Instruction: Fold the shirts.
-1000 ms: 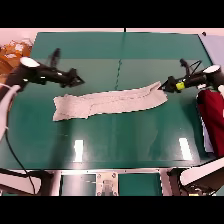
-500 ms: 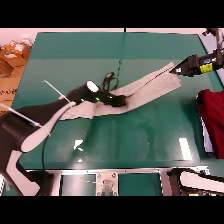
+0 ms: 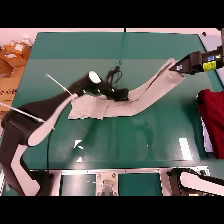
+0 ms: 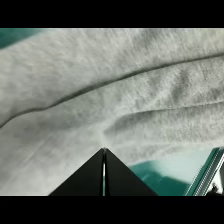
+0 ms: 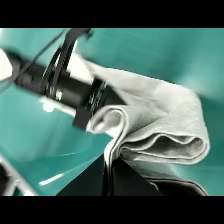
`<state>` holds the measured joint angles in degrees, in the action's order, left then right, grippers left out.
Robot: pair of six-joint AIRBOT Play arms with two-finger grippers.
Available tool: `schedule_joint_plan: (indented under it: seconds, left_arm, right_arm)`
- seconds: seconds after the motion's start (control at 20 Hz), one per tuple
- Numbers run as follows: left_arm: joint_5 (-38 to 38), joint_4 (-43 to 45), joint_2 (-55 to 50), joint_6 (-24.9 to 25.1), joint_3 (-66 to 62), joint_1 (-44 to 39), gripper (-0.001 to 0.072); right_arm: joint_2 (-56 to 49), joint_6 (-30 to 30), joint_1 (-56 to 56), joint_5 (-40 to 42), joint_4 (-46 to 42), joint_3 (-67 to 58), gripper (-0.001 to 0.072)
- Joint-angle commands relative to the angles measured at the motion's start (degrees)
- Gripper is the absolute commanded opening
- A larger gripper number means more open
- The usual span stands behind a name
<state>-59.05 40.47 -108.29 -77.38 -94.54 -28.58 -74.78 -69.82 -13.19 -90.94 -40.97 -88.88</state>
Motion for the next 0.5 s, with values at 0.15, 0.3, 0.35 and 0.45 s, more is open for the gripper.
schedule_joint_plan:
  seconds: [0.15,0.3,0.35,0.45]
  left_arm:
    - [-39.30,54.12,3.02,-12.57,-21.09,12.83,0.0022]
    - [-40.79,59.36,6.99,-11.54,-22.40,19.15,0.0022]
    - [-40.33,59.39,7.98,-11.37,-22.40,20.96,0.0023]
    - [-40.02,59.30,9.31,-8.87,-22.40,23.96,0.0022]
  right_arm:
    - [-0.02,-5.18,16.70,11.15,2.97,1.55,0.0010]
    - [-0.98,-8.13,30.93,30.01,2.99,6.78,0.0011]
    - [-2.73,-8.81,36.50,36.81,2.99,8.26,0.0011]
    - [-8.81,-9.31,47.08,48.61,3.17,9.09,0.0011]
